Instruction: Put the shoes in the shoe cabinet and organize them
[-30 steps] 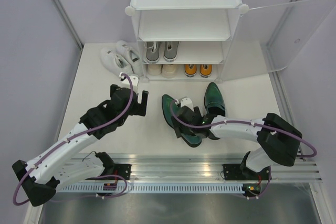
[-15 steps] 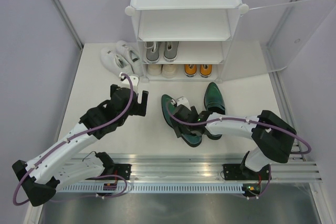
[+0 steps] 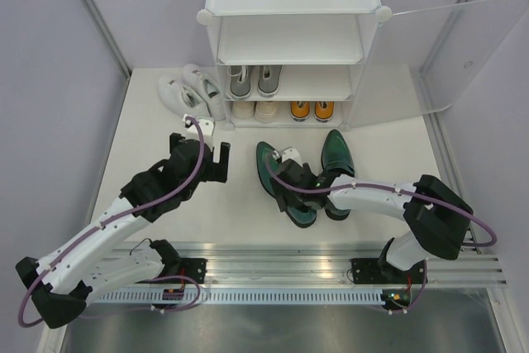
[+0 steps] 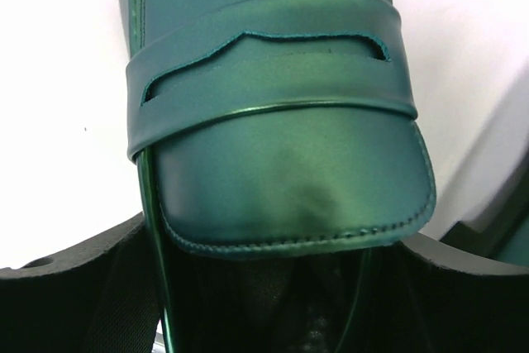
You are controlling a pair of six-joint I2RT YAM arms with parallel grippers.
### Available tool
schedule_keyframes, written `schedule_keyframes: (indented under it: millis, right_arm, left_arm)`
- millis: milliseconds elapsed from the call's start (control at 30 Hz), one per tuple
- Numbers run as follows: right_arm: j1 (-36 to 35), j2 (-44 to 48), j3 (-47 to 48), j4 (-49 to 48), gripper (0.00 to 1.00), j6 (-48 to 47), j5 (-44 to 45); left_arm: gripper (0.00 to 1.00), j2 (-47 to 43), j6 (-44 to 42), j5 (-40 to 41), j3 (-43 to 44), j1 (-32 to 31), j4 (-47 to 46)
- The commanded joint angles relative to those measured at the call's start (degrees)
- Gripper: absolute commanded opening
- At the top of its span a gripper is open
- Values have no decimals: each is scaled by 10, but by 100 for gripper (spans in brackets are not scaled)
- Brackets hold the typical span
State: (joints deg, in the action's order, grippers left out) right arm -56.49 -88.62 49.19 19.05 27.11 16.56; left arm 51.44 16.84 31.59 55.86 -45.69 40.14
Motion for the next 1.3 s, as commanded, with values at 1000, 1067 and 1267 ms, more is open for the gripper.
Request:
schedule_keyframes:
  millis: [1000,1067,1267]
  right_arm:
    - [154,148,127,5,1,-45,64]
    - [168,123,158,2,1,-56,66]
    - [208,47,237,-19,1,-61,66]
  left_arm:
    - [99,-46,-4,33,-2,3,-24]
    - [99,-45,-5,29,-1,3,-24]
    - [99,-44,-6,23,-1,3,-23]
